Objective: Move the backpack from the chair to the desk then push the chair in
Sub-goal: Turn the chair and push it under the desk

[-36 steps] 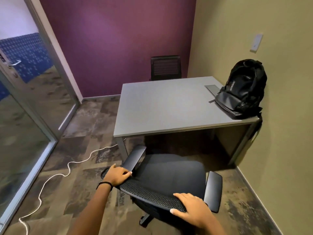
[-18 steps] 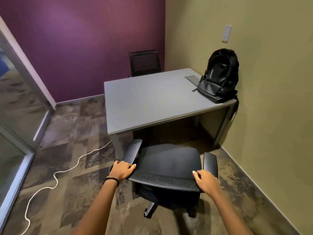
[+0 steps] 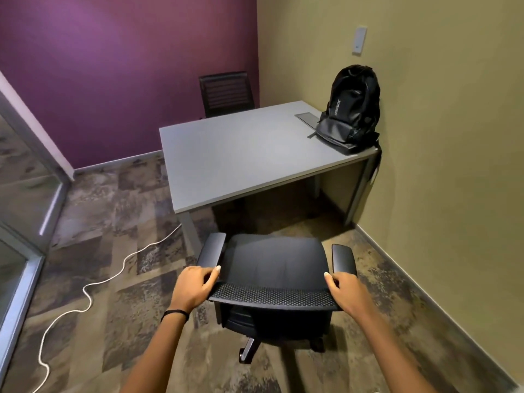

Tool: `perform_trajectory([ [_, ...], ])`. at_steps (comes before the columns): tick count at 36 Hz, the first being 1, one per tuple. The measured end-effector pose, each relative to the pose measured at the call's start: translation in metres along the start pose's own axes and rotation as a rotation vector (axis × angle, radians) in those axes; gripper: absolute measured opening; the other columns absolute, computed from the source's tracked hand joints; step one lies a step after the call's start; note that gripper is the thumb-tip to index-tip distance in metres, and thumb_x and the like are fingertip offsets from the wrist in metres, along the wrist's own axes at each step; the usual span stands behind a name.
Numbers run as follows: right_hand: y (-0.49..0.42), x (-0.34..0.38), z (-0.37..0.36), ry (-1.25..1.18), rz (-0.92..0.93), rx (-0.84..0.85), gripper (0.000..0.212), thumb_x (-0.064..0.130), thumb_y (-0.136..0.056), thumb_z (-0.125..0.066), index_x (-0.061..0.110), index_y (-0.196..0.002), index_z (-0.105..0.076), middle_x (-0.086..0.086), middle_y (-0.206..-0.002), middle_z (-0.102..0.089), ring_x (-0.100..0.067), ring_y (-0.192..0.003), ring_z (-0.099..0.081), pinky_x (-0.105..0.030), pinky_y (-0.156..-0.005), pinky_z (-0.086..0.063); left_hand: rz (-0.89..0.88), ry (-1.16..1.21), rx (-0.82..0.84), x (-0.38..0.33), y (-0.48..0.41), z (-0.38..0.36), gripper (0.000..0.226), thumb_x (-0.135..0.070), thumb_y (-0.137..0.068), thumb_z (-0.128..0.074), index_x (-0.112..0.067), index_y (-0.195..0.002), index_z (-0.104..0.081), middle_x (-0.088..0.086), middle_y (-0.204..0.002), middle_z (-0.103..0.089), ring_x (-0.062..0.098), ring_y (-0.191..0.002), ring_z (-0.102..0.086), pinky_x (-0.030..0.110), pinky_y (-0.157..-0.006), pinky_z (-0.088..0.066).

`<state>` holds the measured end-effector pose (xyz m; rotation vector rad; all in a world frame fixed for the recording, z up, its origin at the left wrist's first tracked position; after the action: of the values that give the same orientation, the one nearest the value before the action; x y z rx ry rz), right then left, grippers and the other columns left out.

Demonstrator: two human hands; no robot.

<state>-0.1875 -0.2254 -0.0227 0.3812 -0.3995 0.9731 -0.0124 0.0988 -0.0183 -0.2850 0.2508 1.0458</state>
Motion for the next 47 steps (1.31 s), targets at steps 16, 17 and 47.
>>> perform_trajectory([
  [16,0.021,0.015,-0.015,0.015,0.05,-0.09,0.054,0.035,-0.093,-0.049,0.026,-0.047,-0.022,0.008,-0.044,-0.025,-0.004,-0.04,-0.027,-0.018,-0.041,-0.016,0.139,0.085,-0.135,0.018,-0.003,0.019,0.051,-0.048,-0.09,-0.032,-0.021,-0.075,-0.072,0.0,-0.088,-0.075,0.023,-0.088,-0.063,0.034,-0.067,-0.046],
  [17,0.022,0.017,-0.015,0.02,0.052,-0.096,0.053,0.035,-0.093,-0.048,0.027,-0.048,-0.022,0.009,-0.045,-0.025,-0.004,-0.04,-0.028,-0.018,-0.04,-0.016,0.122,0.073,-0.134,0.018,-0.005,0.019,0.05,-0.047,-0.091,-0.033,-0.021,-0.075,-0.072,0.0,-0.09,-0.075,0.022,-0.087,-0.063,0.032,-0.064,-0.044],
  [47,-0.032,-0.02,0.017,-0.052,-0.035,-0.1,0.046,0.03,-0.095,-0.047,0.014,-0.052,-0.045,0.003,-0.048,-0.043,-0.009,-0.042,-0.04,-0.024,-0.041,-0.024,0.146,0.158,-0.214,-0.029,-0.024,0.012,0.065,-0.063,-0.081,-0.025,-0.021,-0.093,-0.074,-0.004,-0.105,-0.073,0.016,-0.098,-0.066,0.03,-0.079,-0.052],
])
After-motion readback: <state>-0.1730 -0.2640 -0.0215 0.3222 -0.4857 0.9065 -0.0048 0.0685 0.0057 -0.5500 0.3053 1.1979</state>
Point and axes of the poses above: each hand's wrist, its own y-axis away from the middle knuckle, its own z-axis out of the back of the hand, x = y × z, the point moved 6 cm from there along -y, towards the middle knuckle
